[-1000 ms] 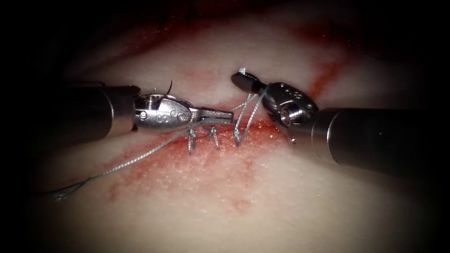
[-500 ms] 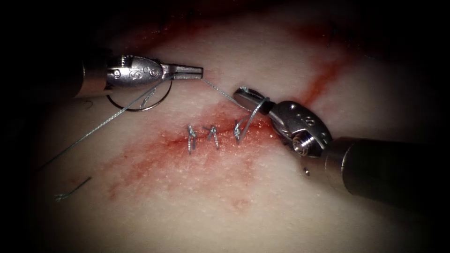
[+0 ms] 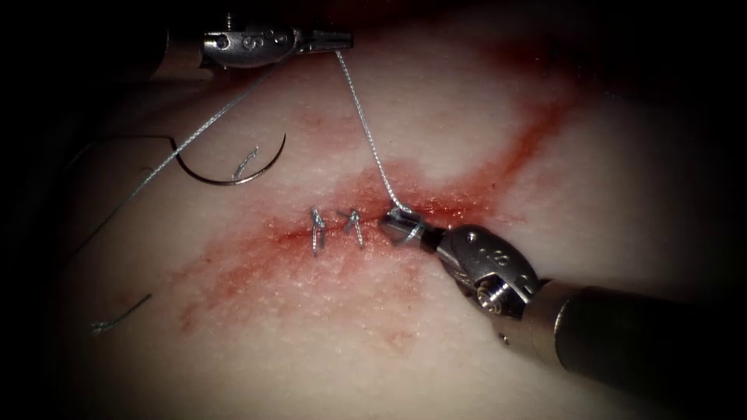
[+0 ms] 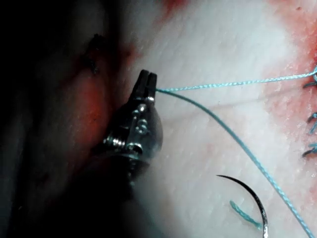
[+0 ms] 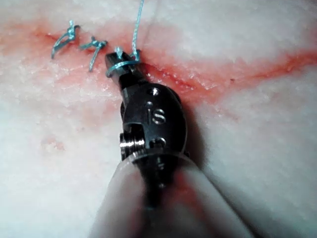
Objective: Wound Closure
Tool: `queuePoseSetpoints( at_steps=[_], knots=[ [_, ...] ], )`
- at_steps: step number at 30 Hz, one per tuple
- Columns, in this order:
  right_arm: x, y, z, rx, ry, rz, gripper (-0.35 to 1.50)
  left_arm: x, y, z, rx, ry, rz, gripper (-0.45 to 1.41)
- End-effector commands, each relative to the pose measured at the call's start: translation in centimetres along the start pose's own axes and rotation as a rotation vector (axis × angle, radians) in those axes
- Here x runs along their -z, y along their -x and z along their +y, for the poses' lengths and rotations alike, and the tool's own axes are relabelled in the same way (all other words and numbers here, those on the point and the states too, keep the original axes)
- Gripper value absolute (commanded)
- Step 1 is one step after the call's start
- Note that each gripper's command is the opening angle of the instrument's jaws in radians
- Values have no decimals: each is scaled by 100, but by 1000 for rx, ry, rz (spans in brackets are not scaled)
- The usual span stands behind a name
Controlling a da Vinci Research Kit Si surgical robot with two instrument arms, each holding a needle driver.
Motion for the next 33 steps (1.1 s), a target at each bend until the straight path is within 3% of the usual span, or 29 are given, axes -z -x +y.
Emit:
queuePoseSetpoints(
  at_steps=[1, 6, 12, 24, 33],
  knots=[
    [-2, 11, -5, 1, -7, -7, -35, -6, 1, -7, -13, -26, -10, -45],
    [3, 28, -11, 18, -14, -37, -35, 4, -5, -46, -49, -186, -92, -45],
    [8, 46, -21, 35, -23, -65, -35, 12, -8, -80, -61, -300, -186, -45],
    [24, 55, -38, 49, -44, -91, -35, -2, 1, -114, -141, -418, -351, -45],
    [45, 82, -80, 60, -67, -208, -35, 0, 8, -129, -240, -427, -413, -45]
  ],
)
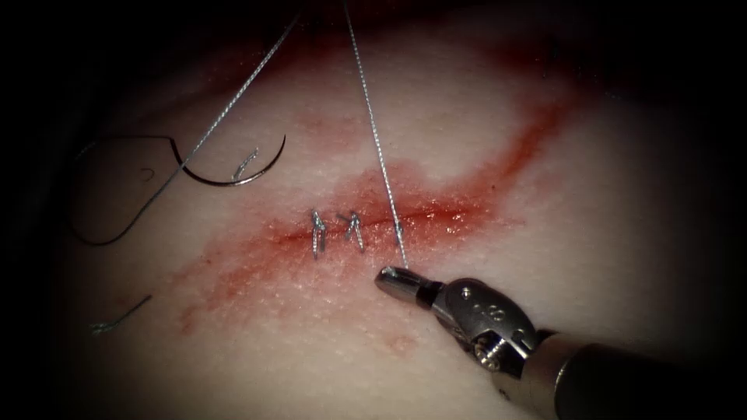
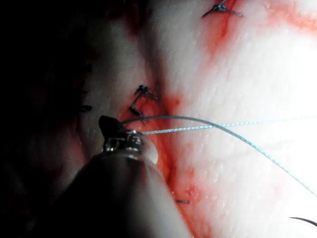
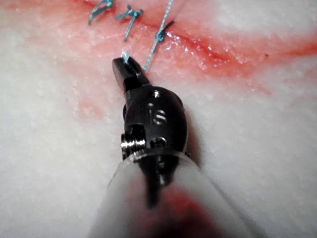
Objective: Wound Closure
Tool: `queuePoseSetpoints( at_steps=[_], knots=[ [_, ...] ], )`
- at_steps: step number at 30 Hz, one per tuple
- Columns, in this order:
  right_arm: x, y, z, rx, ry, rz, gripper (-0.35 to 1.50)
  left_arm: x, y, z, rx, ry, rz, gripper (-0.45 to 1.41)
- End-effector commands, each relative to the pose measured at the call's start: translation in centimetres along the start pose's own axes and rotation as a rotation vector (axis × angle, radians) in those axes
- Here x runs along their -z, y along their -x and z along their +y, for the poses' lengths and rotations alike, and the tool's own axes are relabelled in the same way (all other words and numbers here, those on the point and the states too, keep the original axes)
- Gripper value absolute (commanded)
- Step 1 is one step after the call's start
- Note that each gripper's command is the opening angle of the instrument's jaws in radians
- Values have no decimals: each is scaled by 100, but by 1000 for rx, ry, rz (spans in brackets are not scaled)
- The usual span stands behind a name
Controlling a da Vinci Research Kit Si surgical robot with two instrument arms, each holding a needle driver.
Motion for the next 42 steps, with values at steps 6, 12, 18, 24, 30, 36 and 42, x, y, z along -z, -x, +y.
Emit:
queuePoseSetpoints(
  at_steps=[6, 12, 18, 24, 30, 36, 42],
  knots=[
    [-8, 21, -15, 12, -16, -41, -35, -9, 0, -5, -42, -43, -5, -45],
    [-9, 26, -14, 18, -14, -60, -35, -9, 4, -17, -48, -74, -22, -45],
    [-6, 35, -11, 0, -16, -81, -35, -7, 11, -28, -31, -94, -27, -45],
    [-2, 38, -9, -15, -17, -93, -35, -3, 15, -30, -32, -104, -25, -45],
    [-2, 24, -7, -33, -38, -40, -35, -2, 13, -26, -39, -111, -2, -45],
    [-9, -20, 8, 56, -43, 40, -35, 3, -8, -12, 29, -109, 83, -45],
    [-12, -40, 24, 66, -53, 76, 34, 13, -35, -5, 40, -99, 140, -45]
  ],
)
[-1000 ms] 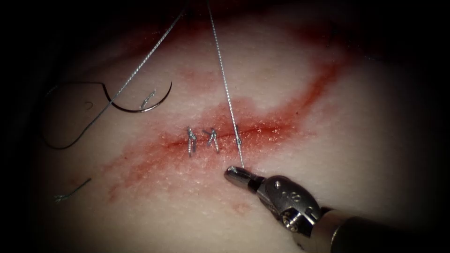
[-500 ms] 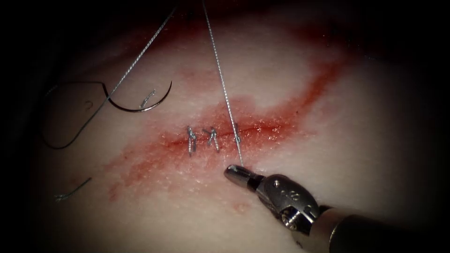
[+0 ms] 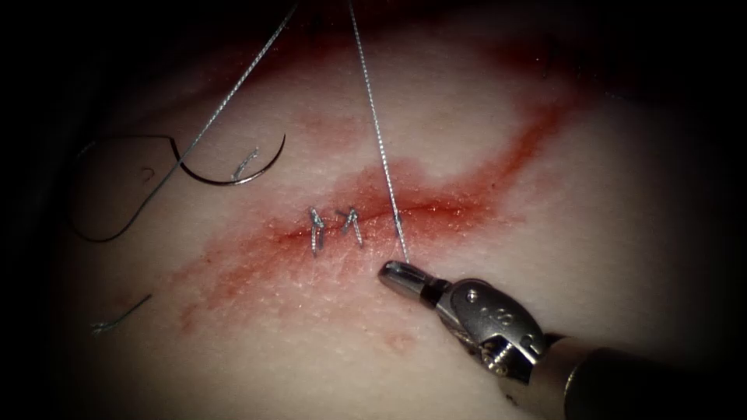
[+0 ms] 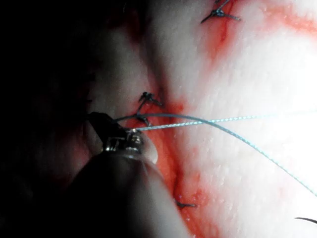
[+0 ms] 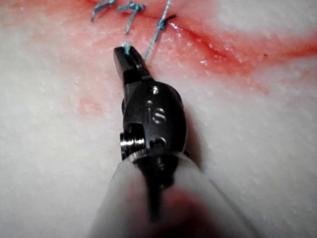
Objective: Wound Closure
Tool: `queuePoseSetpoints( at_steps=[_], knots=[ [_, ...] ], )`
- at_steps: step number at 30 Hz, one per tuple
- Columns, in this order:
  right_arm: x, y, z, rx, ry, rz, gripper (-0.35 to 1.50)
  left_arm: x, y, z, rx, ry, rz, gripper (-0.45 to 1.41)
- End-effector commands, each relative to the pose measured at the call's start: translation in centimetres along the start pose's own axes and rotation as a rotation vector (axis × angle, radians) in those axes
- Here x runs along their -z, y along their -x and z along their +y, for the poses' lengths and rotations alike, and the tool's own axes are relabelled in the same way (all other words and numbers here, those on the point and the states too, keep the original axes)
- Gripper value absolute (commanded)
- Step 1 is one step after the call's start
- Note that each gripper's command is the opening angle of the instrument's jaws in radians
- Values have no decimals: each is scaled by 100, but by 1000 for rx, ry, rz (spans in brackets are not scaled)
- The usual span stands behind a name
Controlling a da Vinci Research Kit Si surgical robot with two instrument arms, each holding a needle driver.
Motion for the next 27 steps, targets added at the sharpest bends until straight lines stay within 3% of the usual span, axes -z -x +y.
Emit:
queuePoseSetpoints(
  at_steps=[1, 4, 7, 17, 27],
  knots=[
    [-6, 5, 2, 0, -2, 5, 56, -5, -5, 2, 3, 6, 17, -45],
    [-2, 4, 3, -1, -6, 7, 101, 4, -16, 2, 16, 14, 33, -45],
    [1, -1, 4, -5, -13, 22, 121, 16, -26, 5, 22, 23, 50, -45],
    [13, -48, 21, -57, 30, 66, 116, 67, -68, 2, 57, 45, 118, -45],
    [-10, -74, 63, -80, 89, 63, 125, 103, -119, -19, 90, 43, 151, -45]
  ],
)
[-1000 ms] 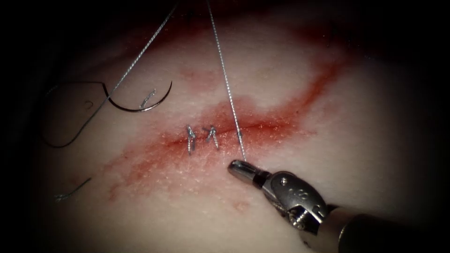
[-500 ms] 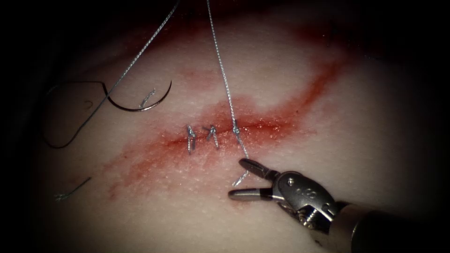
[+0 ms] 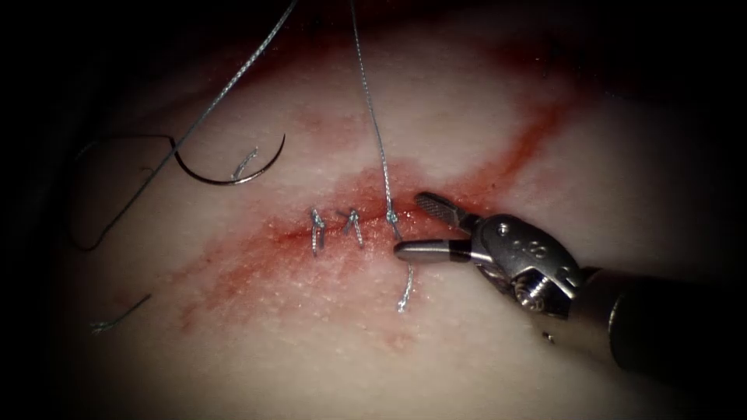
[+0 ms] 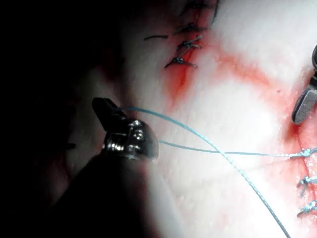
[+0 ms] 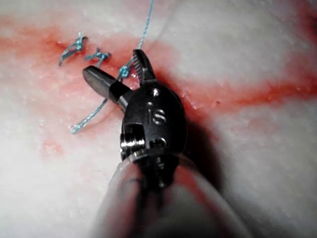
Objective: Wound Closure
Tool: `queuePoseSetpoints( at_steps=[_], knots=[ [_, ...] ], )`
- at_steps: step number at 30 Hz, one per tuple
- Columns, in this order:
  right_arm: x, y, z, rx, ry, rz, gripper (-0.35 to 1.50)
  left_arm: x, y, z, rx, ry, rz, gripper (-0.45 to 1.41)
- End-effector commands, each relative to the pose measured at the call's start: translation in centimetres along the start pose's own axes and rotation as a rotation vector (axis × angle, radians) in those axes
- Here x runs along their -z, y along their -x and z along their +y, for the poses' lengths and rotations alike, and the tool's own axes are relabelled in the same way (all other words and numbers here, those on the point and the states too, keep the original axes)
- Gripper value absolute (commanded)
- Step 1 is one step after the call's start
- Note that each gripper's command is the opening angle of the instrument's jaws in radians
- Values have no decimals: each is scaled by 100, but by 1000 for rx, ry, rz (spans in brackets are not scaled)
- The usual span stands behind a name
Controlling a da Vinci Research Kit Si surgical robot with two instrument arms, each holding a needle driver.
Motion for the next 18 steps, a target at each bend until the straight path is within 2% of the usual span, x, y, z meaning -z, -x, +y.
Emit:
queuePoseSetpoints(
  at_steps=[1, 7, 12, 18],
  knots=[
    [-18, 2, 5, 2, 5, 0, 125, -6, -3, -1, -5, -4, 1, -45],
    [-48, 0, 20, 7, 23, 5, 136, 4, -23, -7, -11, -10, 2, -45],
    [-73, 3, 25, 16, 13, 10, 135, 11, -36, -4, -15, -9, 16, -45],
    [-87, 5, 23, 17, 19, 14, 140, 13, -40, -3, -14, -9, 19, -45]
  ],
)
